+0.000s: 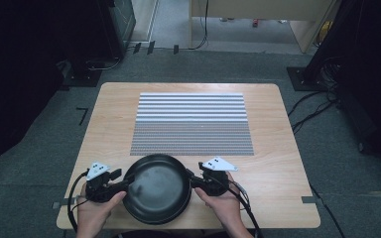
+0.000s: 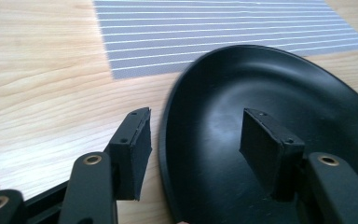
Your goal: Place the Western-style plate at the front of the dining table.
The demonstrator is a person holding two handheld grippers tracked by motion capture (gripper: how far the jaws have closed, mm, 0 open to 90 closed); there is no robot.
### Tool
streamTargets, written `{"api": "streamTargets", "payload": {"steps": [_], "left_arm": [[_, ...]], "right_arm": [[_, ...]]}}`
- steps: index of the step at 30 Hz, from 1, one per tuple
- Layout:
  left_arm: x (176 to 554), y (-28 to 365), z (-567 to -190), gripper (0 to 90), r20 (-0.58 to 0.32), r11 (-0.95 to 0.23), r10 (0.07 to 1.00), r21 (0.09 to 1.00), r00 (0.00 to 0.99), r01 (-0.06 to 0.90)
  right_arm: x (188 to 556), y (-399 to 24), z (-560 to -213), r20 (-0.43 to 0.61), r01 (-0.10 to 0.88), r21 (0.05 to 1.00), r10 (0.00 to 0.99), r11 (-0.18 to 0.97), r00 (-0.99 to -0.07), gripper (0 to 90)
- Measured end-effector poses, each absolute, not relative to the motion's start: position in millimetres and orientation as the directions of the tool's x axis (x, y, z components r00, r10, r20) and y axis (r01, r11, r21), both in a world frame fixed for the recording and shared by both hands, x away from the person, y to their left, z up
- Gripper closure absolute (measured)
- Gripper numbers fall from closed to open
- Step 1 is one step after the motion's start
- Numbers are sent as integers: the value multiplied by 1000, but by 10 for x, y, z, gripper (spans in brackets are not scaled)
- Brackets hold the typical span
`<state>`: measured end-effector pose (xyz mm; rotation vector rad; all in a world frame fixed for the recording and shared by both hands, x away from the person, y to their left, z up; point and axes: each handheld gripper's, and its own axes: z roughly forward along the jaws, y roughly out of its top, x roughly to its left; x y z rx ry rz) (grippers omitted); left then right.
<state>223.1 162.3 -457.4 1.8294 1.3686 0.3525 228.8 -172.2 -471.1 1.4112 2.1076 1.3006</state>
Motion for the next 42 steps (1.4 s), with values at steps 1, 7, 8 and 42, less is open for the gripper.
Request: {"api": "streamTargets", "payload": {"steps": [1,7,8,42], "left_arm": [[2231,1623,-4574,437,-235,-88,897,735,374,672],[2257,1611,-4660,489,-237,-131,887,692,396,710],[2256,1598,-4665,497,-235,-137,886,690,399,710],[2244,1603,-4682,607,-253,-127,881,688,400,715]], "right_arm": [[2288,-1722,-4711,230,586,803,848,112,-478,494],[2272,-1699,-4815,270,627,771,833,114,-483,566],[2269,-1695,-4823,276,637,762,831,118,-483,574],[2183,-1751,-4971,506,729,679,778,-94,-371,818]]}}
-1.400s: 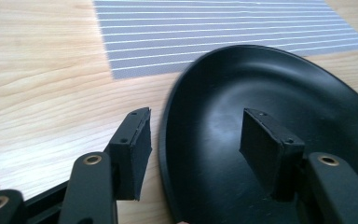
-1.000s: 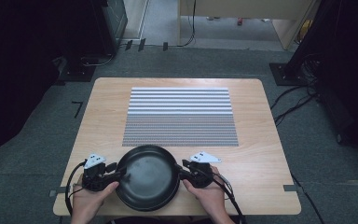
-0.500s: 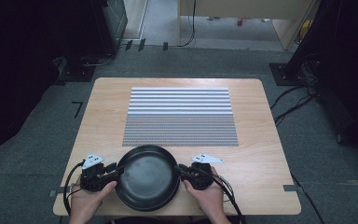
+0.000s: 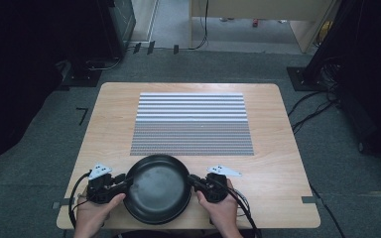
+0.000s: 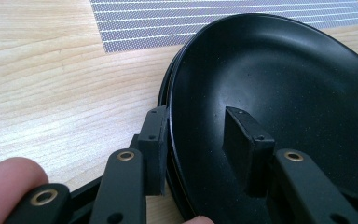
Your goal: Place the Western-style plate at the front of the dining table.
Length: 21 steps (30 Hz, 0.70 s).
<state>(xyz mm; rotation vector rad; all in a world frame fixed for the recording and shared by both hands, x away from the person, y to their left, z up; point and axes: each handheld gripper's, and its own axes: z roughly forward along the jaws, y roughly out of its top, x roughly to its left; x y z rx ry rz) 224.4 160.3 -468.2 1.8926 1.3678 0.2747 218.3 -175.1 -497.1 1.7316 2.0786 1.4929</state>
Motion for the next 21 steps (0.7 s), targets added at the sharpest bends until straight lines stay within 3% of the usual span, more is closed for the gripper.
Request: {"api": "streamTargets", "payload": {"steps": [21], "left_arm": [[2232,1555,-4677,604,-249,-121,890,679,382,724]], "right_arm": [[2178,-1804,-4975,566,748,646,753,-152,-336,834]]}}
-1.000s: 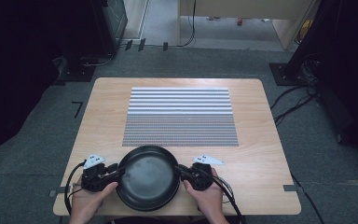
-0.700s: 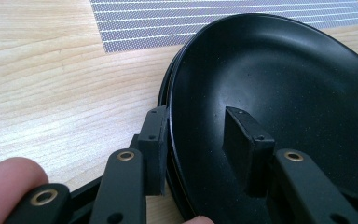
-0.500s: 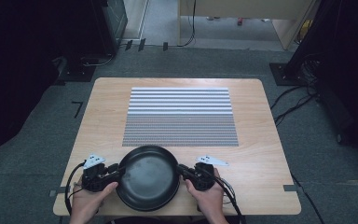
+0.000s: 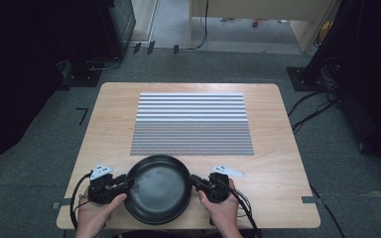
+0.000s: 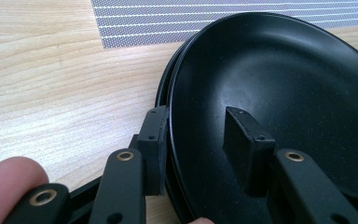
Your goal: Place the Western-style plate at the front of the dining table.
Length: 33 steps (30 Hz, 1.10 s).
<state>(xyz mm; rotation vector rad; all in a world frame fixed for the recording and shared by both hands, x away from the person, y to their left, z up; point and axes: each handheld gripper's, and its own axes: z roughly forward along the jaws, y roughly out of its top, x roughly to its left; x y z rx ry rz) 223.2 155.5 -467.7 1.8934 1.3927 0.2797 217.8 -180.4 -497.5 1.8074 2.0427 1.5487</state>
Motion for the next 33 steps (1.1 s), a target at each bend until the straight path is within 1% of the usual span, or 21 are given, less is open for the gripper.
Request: {"api": "streamTargets", "payload": {"steps": [8,22,30,31,33], "left_arm": [[2233,1519,-4694,605,-253,-117,889,679,381,725],[2237,1425,-4762,596,-260,-127,885,663,386,738],[2248,1431,-4788,597,-298,-107,872,658,388,745],[2249,1431,-4789,597,-299,-105,872,658,387,746],[2248,1430,-4788,597,-300,-104,872,657,386,746]], "right_arm": [[2194,-1845,-4951,591,760,627,741,-172,-320,844],[2192,-1901,-4899,578,742,647,747,-176,-327,851],[2165,-1942,-4864,579,757,634,745,-155,-332,828],[2156,-1953,-4868,592,765,624,735,-158,-331,805],[2136,-1954,-4870,605,777,608,728,-162,-322,791]]}}
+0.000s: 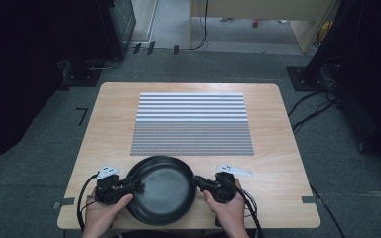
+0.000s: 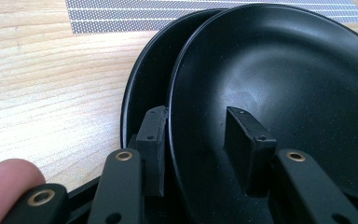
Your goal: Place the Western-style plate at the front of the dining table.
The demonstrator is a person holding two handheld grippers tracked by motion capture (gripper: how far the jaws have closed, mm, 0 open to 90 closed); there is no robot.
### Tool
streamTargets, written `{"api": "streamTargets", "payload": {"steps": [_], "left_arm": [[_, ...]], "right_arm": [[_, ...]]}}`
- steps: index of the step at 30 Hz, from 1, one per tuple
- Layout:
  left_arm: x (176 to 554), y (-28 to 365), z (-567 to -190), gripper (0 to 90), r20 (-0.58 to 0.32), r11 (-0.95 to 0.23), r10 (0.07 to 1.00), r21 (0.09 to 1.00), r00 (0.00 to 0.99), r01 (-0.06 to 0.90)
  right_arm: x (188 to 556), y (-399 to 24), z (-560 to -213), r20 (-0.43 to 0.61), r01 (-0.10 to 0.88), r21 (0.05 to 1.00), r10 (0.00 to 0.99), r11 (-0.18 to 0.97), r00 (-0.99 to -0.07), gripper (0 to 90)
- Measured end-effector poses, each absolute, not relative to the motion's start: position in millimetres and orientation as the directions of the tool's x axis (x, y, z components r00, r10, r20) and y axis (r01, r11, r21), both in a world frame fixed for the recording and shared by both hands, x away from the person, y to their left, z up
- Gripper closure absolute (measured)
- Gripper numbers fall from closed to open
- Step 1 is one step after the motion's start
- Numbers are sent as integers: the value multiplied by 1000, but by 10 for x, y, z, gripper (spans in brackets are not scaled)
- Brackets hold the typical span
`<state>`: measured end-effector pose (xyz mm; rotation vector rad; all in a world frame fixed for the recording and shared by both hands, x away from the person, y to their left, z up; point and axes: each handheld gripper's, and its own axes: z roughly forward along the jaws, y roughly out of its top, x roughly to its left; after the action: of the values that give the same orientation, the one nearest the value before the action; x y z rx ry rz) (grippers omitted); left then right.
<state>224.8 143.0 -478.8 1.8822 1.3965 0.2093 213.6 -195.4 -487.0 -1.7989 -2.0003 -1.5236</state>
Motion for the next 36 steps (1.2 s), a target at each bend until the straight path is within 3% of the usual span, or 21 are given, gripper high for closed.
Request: {"api": "streamTargets", "payload": {"steps": [7,16,36], "left_arm": [[2251,1435,-4793,600,-316,-94,868,654,383,751],[2249,1403,-4801,601,-344,-92,852,642,394,761],[2281,1414,-4858,551,-434,-98,785,618,442,780]], "right_arm": [[2092,-1933,-4906,619,802,577,723,-154,-307,764],[2106,-2001,-4904,667,813,541,699,-216,-258,797],[2150,-2094,-4914,638,781,582,723,-228,-264,822]]}}
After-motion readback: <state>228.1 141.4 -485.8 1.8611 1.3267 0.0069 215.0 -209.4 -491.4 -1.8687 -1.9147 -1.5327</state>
